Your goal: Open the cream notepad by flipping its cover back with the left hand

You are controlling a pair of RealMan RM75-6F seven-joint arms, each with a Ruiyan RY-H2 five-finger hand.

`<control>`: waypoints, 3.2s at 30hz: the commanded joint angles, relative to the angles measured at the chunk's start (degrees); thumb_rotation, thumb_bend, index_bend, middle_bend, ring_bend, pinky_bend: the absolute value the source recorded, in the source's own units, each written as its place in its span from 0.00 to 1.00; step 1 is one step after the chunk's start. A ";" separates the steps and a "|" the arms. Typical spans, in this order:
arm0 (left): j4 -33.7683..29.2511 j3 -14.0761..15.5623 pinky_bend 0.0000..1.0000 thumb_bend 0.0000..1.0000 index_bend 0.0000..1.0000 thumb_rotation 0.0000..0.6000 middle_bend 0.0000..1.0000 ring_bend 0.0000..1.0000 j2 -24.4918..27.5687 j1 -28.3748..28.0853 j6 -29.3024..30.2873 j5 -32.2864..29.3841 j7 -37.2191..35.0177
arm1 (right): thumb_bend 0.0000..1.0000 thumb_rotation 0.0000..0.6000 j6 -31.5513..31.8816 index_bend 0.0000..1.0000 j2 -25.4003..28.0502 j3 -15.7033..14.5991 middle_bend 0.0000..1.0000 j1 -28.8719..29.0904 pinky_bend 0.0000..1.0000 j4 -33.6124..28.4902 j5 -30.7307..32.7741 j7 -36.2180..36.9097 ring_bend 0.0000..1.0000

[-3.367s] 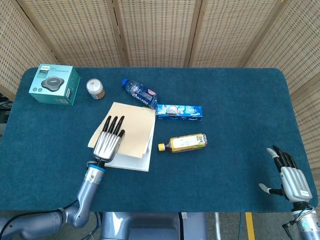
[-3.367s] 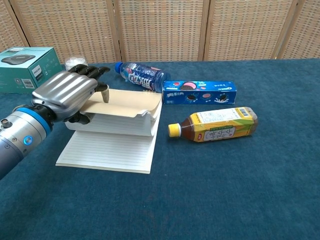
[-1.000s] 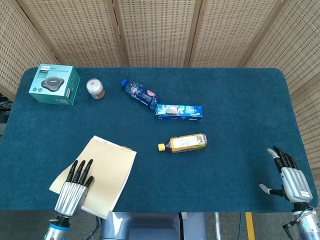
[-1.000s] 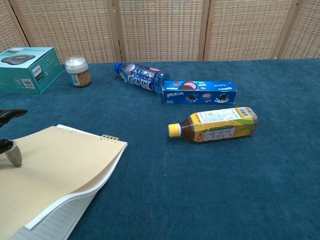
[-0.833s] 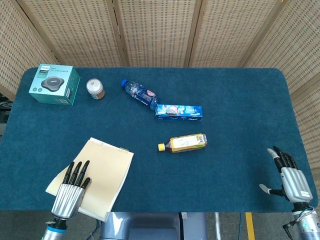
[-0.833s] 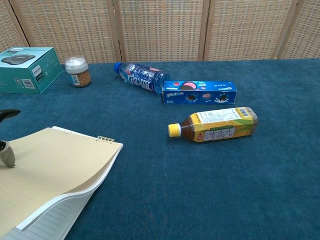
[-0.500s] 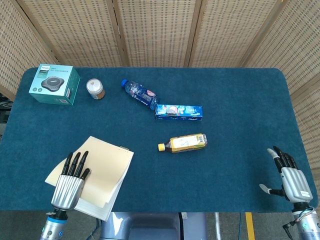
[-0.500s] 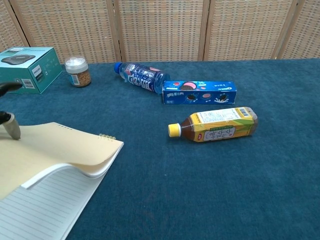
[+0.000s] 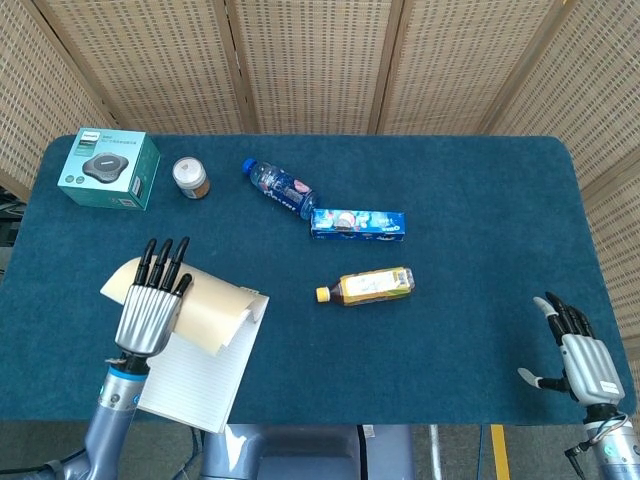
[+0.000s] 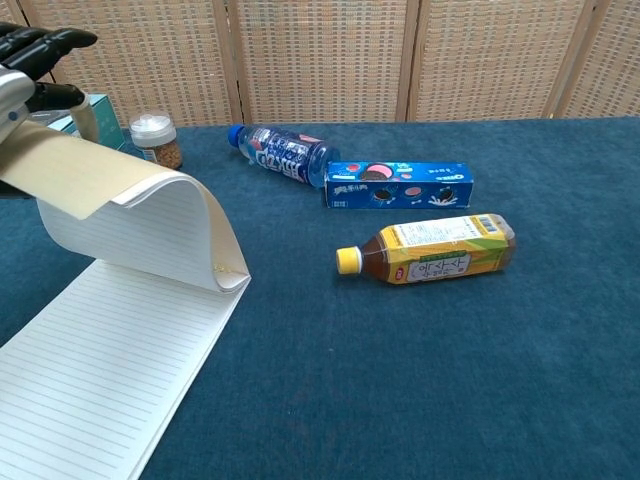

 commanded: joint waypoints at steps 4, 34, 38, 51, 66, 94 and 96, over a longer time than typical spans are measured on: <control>6.35 -4.07 0.00 0.65 0.80 1.00 0.00 0.00 -3.67 -5.15 -4.33 -3.26 -0.19 | 0.05 1.00 -0.09 0.02 -0.02 0.06 0.00 0.07 0.00 -0.13 0.07 0.01 0.00; 26.63 -11.66 0.00 0.64 0.80 1.00 0.00 0.00 -15.29 -20.07 -8.04 -10.45 -5.32 | 0.05 1.00 -1.22 0.02 0.46 -0.17 0.00 0.41 0.00 -0.28 -0.05 2.51 0.00; 30.37 -11.82 0.00 0.64 0.80 1.00 0.00 0.00 -16.93 -21.83 -7.89 -10.93 -6.28 | 0.05 1.00 -1.46 0.02 0.63 -0.26 0.00 0.48 0.00 -0.38 -0.09 2.95 0.00; 40.13 -12.14 0.00 0.64 0.80 1.00 0.00 0.00 -20.16 -25.53 -7.46 -13.21 -7.90 | 0.05 1.00 -1.91 0.02 0.93 -0.42 0.00 0.58 0.00 -0.68 -0.11 3.91 0.00; 50.65 -12.77 0.00 0.63 0.80 1.00 0.00 0.00 -24.80 -30.15 -7.15 -15.42 -9.60 | 0.05 1.00 -2.05 0.02 0.84 -0.27 0.00 0.70 0.00 -0.01 -0.14 5.78 0.00; 54.16 -17.19 0.00 0.37 0.04 1.00 0.00 0.00 -26.20 -34.47 -14.45 -27.46 -5.16 | 0.05 1.00 -1.42 0.02 0.81 -0.33 0.00 0.57 0.00 0.10 -0.73 6.53 0.00; 54.32 -17.04 0.00 0.37 0.01 1.00 0.00 0.00 -26.22 -34.46 -14.05 -27.68 -5.17 | 0.05 1.00 -1.45 0.02 0.79 -0.33 0.00 0.58 0.00 0.12 -0.72 6.62 0.00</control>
